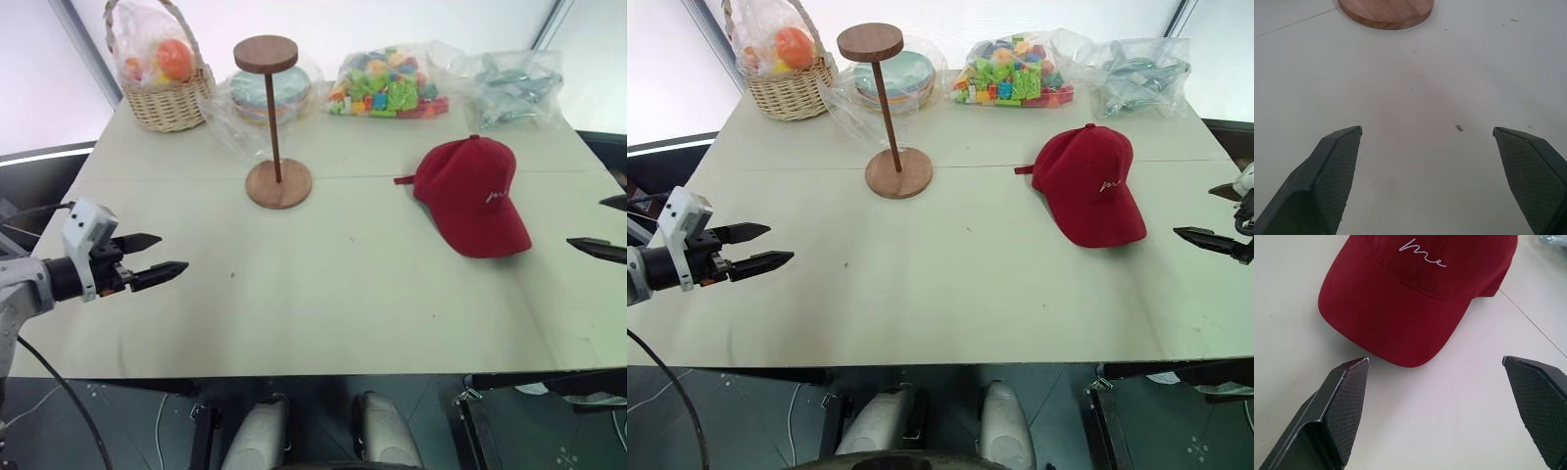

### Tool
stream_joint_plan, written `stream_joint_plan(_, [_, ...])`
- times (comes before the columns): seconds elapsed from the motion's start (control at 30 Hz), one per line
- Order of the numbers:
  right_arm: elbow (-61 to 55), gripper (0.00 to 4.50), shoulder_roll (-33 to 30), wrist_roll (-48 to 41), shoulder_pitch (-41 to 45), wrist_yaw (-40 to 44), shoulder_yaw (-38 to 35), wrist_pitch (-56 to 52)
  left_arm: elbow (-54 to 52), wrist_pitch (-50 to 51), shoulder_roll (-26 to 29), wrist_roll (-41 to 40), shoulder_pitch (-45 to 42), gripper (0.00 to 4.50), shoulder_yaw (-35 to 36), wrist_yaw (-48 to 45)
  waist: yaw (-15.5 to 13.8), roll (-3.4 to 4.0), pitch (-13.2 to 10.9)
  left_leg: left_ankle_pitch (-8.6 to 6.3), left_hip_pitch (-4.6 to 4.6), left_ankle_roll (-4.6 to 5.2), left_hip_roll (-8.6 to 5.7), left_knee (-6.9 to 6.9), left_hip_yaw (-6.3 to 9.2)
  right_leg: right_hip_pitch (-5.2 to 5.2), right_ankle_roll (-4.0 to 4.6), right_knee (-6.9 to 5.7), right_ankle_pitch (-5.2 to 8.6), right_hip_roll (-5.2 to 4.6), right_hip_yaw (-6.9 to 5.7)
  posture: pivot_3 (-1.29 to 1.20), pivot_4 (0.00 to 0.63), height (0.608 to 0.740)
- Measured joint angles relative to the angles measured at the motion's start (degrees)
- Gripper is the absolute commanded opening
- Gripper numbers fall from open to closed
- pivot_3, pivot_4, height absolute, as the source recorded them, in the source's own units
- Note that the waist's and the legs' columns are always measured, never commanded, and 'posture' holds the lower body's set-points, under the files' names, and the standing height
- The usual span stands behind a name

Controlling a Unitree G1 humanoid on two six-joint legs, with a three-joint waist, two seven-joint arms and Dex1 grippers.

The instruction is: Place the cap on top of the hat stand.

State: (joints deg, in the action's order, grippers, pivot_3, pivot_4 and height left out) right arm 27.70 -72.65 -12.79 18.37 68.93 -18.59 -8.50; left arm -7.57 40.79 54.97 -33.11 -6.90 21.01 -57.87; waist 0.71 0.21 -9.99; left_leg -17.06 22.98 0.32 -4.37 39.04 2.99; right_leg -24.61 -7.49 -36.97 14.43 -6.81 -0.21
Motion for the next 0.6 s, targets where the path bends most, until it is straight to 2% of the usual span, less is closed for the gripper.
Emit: stream_joint_plan(0.6, [-0.46,4.46,0.67,-0.05,0.08,-1.96,-0.02,-0.64,1.75,-0.39,0.1,0.03,-1.38,4.5,0.02,0.44,0.01,0.0,0.0,0.0,0.0,0.0,0.0,0.0,0.0,0.0,0.0,0.0,0.0,0.0,0.0,0.0,0.15,0.74])
